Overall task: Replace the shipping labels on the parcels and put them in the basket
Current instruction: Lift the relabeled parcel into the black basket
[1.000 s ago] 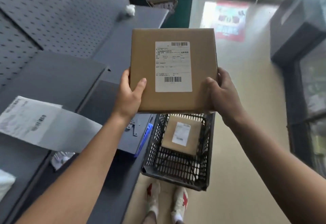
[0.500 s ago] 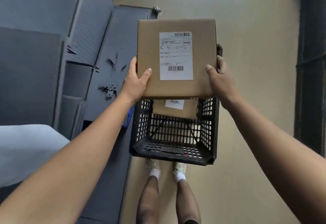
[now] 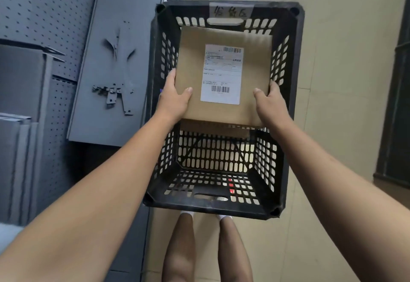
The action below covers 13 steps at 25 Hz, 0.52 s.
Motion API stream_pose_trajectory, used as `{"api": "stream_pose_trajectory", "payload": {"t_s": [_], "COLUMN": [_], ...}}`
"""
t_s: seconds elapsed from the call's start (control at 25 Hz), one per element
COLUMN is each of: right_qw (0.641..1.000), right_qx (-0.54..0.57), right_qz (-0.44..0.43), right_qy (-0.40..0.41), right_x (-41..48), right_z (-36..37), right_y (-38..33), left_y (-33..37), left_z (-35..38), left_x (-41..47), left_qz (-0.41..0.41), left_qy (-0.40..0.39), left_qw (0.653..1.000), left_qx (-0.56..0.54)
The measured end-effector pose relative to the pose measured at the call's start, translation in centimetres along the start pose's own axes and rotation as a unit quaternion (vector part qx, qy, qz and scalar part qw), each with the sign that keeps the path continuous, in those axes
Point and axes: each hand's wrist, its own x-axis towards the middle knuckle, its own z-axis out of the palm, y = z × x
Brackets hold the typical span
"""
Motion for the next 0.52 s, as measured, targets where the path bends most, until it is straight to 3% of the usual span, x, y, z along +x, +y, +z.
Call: {"api": "stream_pose_trajectory", "payload": {"t_s": [0.52], "right_qw": [0.999], "right_qx": [0.005], "right_qz": [0.016], "right_qy": [0.045], "right_x": [4.6], "right_z": [3.1], "right_y": [0.9], "left_y": [-3.7], "left_z": [2.0], "left_x": [4.2], "left_qz": [-0.029], "left_qy": [-0.015], "left_qw": [0.999], "left_qx": [-0.006]}}
